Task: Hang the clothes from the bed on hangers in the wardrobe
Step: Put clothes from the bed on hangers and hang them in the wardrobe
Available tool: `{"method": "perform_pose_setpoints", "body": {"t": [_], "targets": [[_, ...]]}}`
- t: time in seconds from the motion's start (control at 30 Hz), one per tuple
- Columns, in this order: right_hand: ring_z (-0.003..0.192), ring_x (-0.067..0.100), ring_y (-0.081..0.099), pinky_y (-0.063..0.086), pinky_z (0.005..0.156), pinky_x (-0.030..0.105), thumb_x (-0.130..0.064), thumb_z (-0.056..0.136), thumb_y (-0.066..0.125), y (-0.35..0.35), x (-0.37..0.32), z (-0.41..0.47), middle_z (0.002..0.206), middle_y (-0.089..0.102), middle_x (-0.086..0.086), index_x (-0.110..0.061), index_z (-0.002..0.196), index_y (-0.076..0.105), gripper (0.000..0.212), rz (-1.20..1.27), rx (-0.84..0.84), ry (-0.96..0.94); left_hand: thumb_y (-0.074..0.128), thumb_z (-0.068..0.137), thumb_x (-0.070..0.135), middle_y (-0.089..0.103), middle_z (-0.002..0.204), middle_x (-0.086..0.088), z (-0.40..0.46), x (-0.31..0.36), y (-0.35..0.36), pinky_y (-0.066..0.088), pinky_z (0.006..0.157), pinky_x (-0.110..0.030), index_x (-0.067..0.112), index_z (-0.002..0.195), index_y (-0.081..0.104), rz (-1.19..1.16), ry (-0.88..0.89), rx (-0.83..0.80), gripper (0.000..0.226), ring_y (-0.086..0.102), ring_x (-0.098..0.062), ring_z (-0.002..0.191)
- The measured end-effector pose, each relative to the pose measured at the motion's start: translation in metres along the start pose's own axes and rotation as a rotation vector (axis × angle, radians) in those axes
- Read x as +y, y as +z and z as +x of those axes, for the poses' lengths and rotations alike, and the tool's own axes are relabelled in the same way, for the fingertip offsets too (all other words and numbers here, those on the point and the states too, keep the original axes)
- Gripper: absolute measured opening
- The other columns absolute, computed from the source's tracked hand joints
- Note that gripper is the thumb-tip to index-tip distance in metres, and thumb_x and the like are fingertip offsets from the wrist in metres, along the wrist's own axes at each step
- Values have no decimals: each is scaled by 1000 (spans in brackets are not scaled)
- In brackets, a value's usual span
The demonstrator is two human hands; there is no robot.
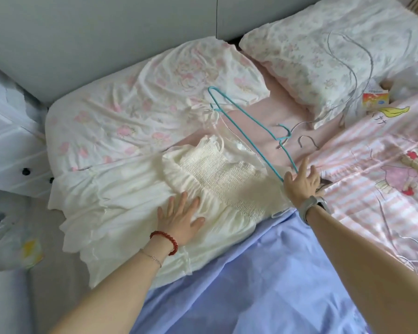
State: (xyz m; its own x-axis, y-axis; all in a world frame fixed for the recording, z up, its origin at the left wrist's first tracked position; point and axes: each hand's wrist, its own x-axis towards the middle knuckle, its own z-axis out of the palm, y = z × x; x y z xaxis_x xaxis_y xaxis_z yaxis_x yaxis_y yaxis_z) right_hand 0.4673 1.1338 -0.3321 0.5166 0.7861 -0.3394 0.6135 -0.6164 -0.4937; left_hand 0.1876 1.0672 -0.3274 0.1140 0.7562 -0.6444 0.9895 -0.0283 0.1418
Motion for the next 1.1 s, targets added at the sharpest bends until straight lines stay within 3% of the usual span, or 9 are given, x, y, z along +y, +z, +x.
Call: {"method": "perform_pose_setpoints", "body": {"t": [0.1, 0.23, 0.3, 0.4, 0.53, 0.73, 0.9, 1.0, 1.1], "targets": [[141, 28, 6, 4, 111, 53, -24, 92, 42, -2, 1, -22, 155, 8, 9, -24, 147, 12, 63, -111, 54, -122, 26, 96, 50, -13, 156, 1, -8, 3, -10, -1, 113, -52, 36, 147, -1, -44, 14, 78, 59, -12, -25, 142], [140, 31, 16, 9, 108, 58, -26, 89, 33, -4, -17, -76, 151, 23, 14, -12, 143, 27, 57, -63, 114, -406, 36, 97, 34, 6, 157, -1, -43, 4, -30, 6, 113, -50, 26, 147, 16, -71, -6, 426, 54, 2, -23, 144], [136, 36, 26, 17, 106, 60, -32, 84, 26, -3, -25, -114, 145, 34, 16, -8, 138, 37, 60, -28, 110, -517, 48, 93, 25, 24, 152, -7, -70, 2, -37, 13, 111, -52, 19, 143, 32, -88, -6, 612, 52, 19, -27, 141], [132, 38, 34, 23, 104, 60, -32, 84, 25, -1, -35, -179, 137, 46, 16, -7, 130, 49, 58, 8, 30, -607, 72, 75, 14, 55, 130, -13, -118, -10, -32, 34, 98, -59, 11, 124, 57, -14, -15, 785, 51, 50, -33, 122], [123, 40, 45, 34, 95, 63, -28, 83, 30, -1, -37, -268, 126, 57, 16, -5, 119, 59, 51, -51, -92, -722, 75, 69, 12, 62, 119, -13, -199, -32, 3, 40, 90, -60, 9, 119, 60, -20, -110, 747, 52, 57, -34, 112], [123, 37, 46, 33, 98, 61, -30, 83, 29, -3, 16, -410, 125, 57, 16, -5, 120, 58, 52, -188, -400, -885, 59, 78, 15, 59, 120, -13, -348, -34, 113, 49, 82, -45, 7, 121, 56, -223, -206, 628, 44, 58, -32, 106], [94, 30, 65, 51, 76, 54, -24, 75, 36, 5, 67, -524, 96, 69, 8, -10, 98, 67, 41, -344, -506, -1251, 38, 76, 31, 69, 95, -8, -472, -32, 220, 54, 67, -33, 11, 103, 67, -344, -322, 625, 45, 66, -26, 79], [88, 24, 64, 53, 75, 44, -23, 74, 39, 8, 100, -600, 89, 69, 3, -13, 91, 69, 36, -396, -561, -1505, 37, 76, 31, 69, 87, -2, -553, -33, 278, 54, 63, -27, 14, 96, 67, -376, -453, 727, 40, 66, -22, 74], [75, 25, 67, 55, 65, 36, -24, 73, 38, 7, 141, -675, 81, 68, 2, -13, 84, 69, 35, -443, -677, -1761, 39, 74, 29, 66, 77, 3, -640, -28, 339, 51, 54, -25, 17, 89, 65, -413, -571, 834, 33, 64, -18, 66]]}}
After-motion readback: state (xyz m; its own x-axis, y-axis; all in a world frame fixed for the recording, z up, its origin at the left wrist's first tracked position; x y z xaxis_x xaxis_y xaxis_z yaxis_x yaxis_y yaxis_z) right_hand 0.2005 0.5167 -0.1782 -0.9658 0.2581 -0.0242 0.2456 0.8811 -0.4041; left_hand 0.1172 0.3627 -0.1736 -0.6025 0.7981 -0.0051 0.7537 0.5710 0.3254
